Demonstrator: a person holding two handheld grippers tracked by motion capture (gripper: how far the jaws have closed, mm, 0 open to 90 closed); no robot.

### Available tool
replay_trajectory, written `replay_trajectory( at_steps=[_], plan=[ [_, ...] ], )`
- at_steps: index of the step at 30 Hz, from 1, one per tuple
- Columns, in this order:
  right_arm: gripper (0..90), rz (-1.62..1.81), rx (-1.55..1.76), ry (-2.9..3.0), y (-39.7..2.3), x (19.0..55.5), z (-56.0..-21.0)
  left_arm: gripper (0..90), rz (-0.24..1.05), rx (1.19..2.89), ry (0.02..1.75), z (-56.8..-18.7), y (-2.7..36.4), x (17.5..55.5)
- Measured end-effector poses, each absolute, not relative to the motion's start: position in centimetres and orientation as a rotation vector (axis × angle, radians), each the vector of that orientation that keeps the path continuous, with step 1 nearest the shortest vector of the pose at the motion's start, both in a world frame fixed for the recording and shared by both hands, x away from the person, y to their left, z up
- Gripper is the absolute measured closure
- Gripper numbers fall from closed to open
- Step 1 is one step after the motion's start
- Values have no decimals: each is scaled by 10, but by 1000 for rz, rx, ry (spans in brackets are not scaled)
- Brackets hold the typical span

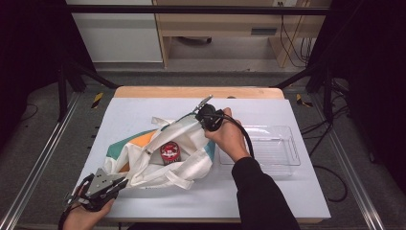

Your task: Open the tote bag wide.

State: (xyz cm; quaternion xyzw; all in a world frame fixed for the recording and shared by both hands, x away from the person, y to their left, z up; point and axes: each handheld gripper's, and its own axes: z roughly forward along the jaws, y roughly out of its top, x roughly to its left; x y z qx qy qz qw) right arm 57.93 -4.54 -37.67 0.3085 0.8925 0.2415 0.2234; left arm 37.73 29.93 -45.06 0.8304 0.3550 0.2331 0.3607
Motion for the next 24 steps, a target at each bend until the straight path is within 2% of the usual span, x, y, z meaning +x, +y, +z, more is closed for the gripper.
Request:
replay_trajectory(
  at_steps=[24],
  plan=[
    [841, 664, 880, 2485, -45, 578, -384, 836, 603, 2142, 920, -456, 297, 379]
  ],
)
